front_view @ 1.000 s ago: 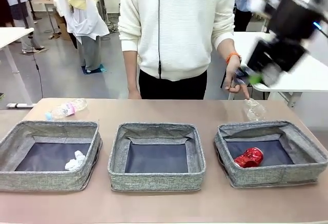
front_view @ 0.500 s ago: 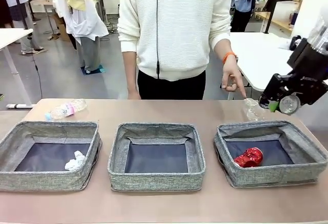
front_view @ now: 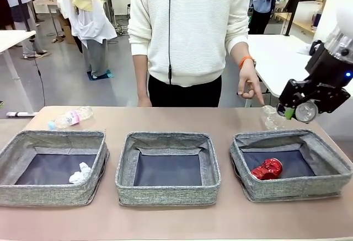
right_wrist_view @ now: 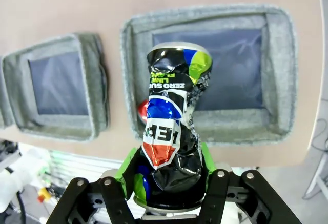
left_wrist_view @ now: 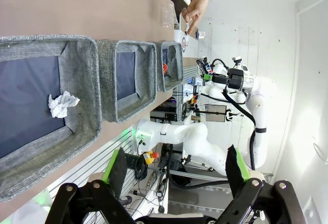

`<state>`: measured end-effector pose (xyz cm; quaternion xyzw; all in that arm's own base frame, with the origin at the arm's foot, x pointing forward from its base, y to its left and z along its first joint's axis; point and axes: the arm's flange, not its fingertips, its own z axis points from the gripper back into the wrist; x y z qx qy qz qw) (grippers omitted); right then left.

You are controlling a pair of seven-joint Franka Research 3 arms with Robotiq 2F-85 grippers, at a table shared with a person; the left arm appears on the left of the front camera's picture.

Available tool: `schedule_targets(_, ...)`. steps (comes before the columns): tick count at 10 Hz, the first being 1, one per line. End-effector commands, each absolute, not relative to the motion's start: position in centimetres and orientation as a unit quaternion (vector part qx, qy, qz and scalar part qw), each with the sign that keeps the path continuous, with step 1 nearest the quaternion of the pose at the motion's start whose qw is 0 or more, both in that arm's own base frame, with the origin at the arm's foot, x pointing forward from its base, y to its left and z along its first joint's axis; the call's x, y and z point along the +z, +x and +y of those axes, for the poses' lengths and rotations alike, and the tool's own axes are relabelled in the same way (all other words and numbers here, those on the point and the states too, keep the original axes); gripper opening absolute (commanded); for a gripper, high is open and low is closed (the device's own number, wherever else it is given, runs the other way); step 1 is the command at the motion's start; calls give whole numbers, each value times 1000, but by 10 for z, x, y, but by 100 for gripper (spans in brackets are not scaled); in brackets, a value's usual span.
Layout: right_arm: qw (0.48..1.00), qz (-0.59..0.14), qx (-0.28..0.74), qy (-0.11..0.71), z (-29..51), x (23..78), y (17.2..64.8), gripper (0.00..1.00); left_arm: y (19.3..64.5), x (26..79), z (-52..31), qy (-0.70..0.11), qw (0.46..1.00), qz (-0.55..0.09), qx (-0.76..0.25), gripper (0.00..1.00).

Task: Sort the waste into the appropriate baskets.
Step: Place the picked waste into the Fabric basket indicated by the person.

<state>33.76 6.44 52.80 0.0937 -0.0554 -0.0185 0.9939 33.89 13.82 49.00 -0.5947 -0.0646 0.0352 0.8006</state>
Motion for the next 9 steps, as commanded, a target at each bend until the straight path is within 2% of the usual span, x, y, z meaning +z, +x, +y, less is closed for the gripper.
schedule_targets(1, 992, -70, -25, 99, 66, 527, 341, 100, 339, 493, 138, -600, 796, -68, 38, 100)
schedule_targets(7, 988, -79, -28, 126, 72, 530, 344, 100, 339, 493, 138, -600, 796, -68, 38, 100)
schedule_targets(9, 984, -77, -28, 157, 73, 532, 345, 100, 339, 493, 138, -600, 796, -68, 38, 100)
